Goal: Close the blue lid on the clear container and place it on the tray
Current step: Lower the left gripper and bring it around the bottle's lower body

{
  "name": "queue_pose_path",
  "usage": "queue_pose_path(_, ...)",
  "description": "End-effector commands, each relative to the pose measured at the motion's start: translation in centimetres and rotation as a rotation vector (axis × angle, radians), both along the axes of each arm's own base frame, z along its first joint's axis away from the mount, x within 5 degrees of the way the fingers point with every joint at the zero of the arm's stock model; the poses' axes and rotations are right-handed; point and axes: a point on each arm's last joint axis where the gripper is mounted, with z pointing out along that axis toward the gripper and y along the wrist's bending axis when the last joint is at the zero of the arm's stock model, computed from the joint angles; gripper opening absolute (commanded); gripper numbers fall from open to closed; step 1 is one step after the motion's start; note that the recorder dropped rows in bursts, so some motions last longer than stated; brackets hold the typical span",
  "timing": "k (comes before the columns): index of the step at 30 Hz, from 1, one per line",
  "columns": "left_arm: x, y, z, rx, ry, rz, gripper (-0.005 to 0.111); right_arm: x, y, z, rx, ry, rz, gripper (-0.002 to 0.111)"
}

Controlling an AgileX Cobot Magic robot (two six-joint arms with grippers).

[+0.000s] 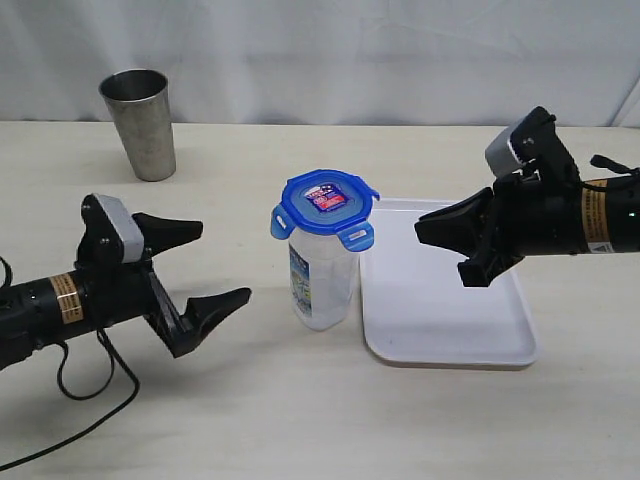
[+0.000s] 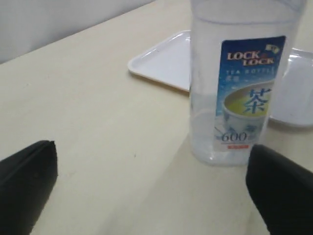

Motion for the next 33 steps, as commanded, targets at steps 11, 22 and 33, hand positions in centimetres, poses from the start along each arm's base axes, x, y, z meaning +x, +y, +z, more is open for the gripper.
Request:
queue_pose_path(11,2.1,-4.2,-1.7,-0.055,0.02,-0.145,0.1,0.2,-0.4,-0.8,-0.031,0.02,-0.072,0.004)
queue_pose_path(22,3.6,-6.8,-2.1,-0.073,0.017,-0.215,0.1,1.8,-1.0,-2.9,0.007,0.066,-0.229,0.004)
queue_pose_path(33,3.5,-7.8,-1.8,-0.08,-0.004,-0.245,0.1,2.7,-0.2,-5.0,0.192,0.128,-0.247,0.004)
